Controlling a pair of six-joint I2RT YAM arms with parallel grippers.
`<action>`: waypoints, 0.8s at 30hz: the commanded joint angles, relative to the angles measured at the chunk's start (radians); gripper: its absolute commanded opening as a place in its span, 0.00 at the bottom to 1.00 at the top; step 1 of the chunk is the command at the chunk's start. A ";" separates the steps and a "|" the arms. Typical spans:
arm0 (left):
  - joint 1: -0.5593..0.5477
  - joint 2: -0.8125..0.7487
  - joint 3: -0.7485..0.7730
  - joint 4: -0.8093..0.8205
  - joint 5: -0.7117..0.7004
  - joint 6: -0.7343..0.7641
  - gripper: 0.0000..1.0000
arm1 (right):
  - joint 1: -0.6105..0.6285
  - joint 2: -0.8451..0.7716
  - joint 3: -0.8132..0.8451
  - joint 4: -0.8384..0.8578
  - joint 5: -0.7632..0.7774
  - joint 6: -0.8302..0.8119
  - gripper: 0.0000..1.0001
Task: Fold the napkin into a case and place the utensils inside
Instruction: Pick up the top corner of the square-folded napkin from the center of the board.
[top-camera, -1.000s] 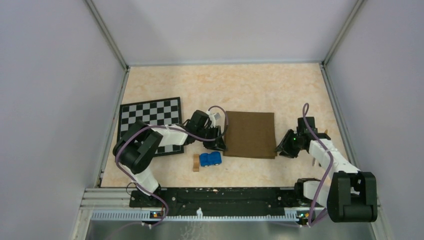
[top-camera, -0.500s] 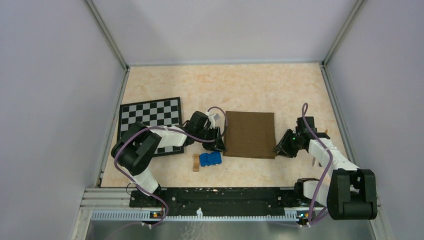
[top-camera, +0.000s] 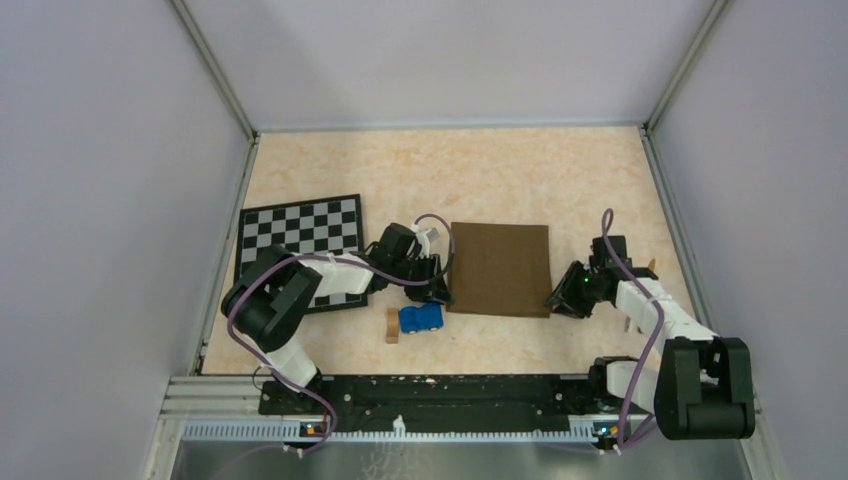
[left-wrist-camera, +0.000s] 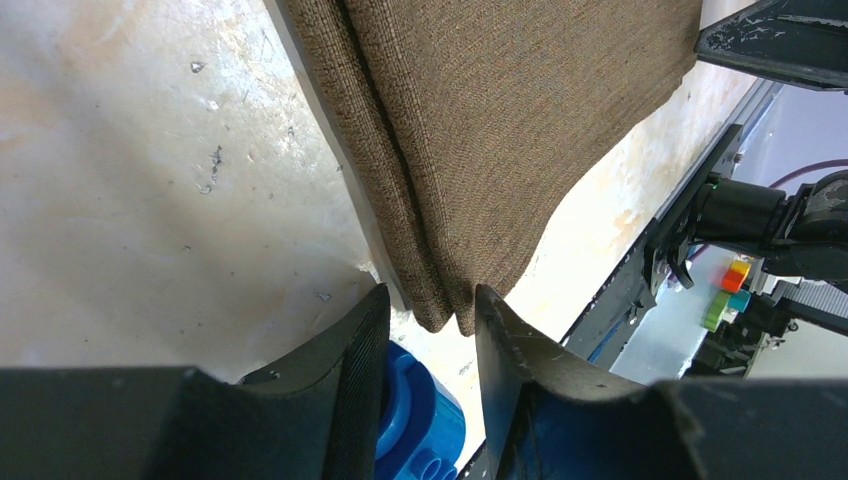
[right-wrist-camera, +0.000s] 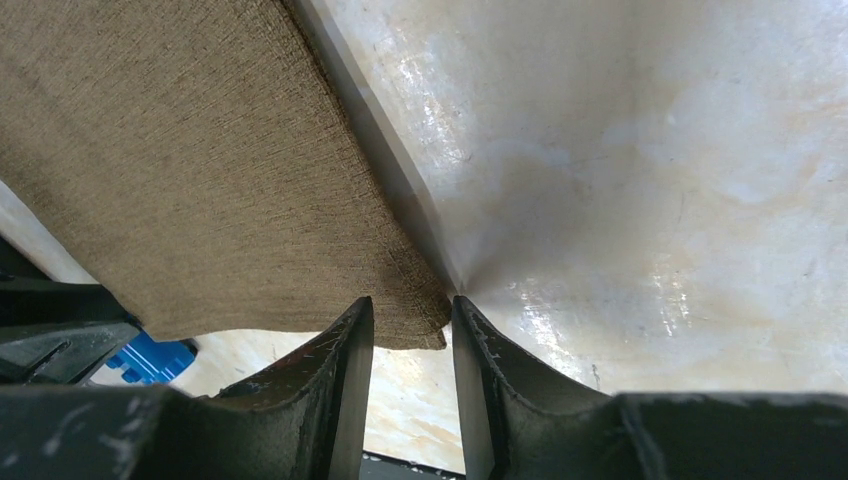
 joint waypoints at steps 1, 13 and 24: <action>-0.005 -0.013 -0.025 -0.047 -0.039 0.015 0.44 | 0.015 -0.009 0.002 0.012 -0.006 0.008 0.34; -0.006 -0.007 -0.032 -0.046 -0.044 0.019 0.47 | 0.032 -0.078 0.074 -0.070 0.006 0.001 0.18; -0.007 -0.006 -0.037 -0.046 -0.043 0.019 0.47 | 0.040 -0.090 0.093 -0.080 0.013 -0.006 0.21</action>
